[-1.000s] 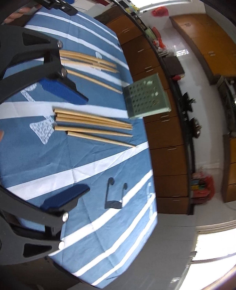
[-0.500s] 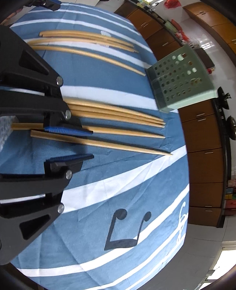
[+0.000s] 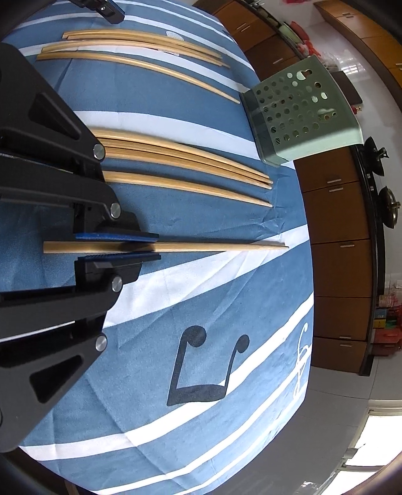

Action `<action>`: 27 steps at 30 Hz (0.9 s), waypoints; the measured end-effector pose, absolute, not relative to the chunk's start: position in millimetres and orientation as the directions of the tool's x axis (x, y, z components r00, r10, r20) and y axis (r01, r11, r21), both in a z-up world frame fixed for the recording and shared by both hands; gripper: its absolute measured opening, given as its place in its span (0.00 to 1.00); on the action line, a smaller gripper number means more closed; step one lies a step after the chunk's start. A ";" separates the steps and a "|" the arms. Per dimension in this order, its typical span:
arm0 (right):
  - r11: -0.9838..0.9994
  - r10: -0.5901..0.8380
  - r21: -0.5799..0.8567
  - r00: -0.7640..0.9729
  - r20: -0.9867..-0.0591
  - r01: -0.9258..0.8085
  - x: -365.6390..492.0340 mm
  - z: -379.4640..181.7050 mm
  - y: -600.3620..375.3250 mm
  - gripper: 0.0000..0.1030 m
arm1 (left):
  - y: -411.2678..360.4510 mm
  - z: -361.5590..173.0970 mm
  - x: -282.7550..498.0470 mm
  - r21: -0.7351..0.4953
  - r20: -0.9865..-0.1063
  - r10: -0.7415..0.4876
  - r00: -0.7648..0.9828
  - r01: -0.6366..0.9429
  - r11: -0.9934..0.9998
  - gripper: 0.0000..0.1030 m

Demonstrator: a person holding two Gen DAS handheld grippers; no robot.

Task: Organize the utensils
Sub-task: 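Grasp one wooden chopstick with the right tool while the left tool grasps another, then lift the chopsticks with both tools and carry them over the green holder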

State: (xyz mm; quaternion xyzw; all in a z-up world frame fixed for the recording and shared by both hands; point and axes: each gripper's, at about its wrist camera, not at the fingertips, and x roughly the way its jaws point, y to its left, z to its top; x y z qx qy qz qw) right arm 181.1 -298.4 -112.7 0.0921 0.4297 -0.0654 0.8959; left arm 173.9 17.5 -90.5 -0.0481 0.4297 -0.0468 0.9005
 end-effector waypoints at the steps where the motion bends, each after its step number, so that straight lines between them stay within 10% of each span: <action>1: 0.974 -0.035 0.111 0.622 -0.782 0.195 182.0 -112.5 -298.7 0.07 | 16.6 -92.1 175.3 -0.124 -0.773 -0.126 0.621 0.047 0.991 0.28; 11: 0.979 -0.036 0.099 0.628 -0.777 0.179 192.2 -112.4 -298.7 0.07 | 11.0 -102.1 192.7 -0.072 -0.794 -0.090 0.601 0.055 0.996 0.09; 27: 0.964 -0.071 0.116 0.652 -0.755 0.240 210.0 -114.7 -327.5 0.08 | 55.4 -101.2 238.1 -0.066 -0.774 -0.062 0.630 0.018 0.998 0.09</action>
